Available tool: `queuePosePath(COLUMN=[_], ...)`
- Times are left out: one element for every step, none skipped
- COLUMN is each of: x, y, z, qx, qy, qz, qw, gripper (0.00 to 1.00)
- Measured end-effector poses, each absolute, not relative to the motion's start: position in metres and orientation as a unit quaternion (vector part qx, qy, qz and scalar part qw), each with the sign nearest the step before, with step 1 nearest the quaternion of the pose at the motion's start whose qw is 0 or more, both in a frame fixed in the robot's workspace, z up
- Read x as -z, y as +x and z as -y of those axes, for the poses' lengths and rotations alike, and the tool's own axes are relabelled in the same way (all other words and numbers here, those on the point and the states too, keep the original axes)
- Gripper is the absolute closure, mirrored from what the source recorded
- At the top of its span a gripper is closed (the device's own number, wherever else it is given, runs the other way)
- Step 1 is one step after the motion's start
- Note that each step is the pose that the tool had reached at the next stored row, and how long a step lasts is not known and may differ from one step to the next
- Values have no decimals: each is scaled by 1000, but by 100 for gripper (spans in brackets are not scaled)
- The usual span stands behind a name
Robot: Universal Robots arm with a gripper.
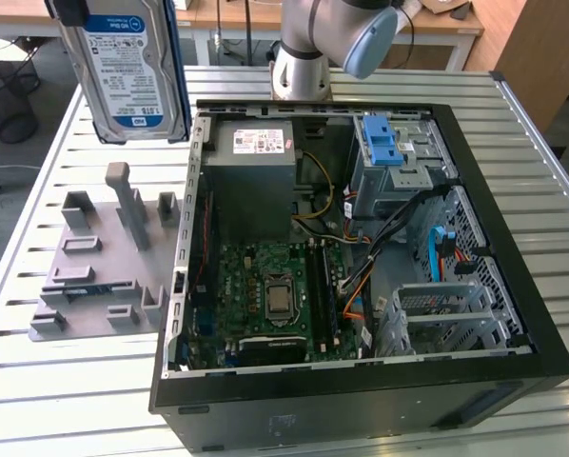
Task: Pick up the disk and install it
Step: 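Pick up the disk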
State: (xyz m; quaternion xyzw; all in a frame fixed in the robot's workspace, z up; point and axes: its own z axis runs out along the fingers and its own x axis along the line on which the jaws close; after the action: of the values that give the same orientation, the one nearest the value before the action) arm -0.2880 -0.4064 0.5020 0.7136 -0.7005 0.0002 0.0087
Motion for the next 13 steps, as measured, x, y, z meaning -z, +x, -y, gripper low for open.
queuePosePath(x=[-502, -502, -502, -502, -502, -502, -502, -502, -502, -502, -502, -502, -502], y=[-286, -284, -282, -280, -278, -276, -274, -272, -271, -269, -267, -265, -263], z=[407, 408, 408, 409, 410, 411, 411, 412, 413, 413, 414, 415, 415], qx=[0, 0, 0, 0, 0, 0, 0, 0, 0, 0, 0, 0, 0], qy=[714, 714, 714, 714, 714, 714, 714, 714, 714, 714, 714, 714, 714], qz=[701, 701, 701, 700, 700, 700, 701, 701, 701, 701, 701, 701, 701], qw=[9, 9, 9, 9, 9, 9, 9, 9, 9, 9, 9, 9, 9], gripper=[64, 64, 64, 64, 64, 64, 64, 64, 64, 64, 64, 64, 64])
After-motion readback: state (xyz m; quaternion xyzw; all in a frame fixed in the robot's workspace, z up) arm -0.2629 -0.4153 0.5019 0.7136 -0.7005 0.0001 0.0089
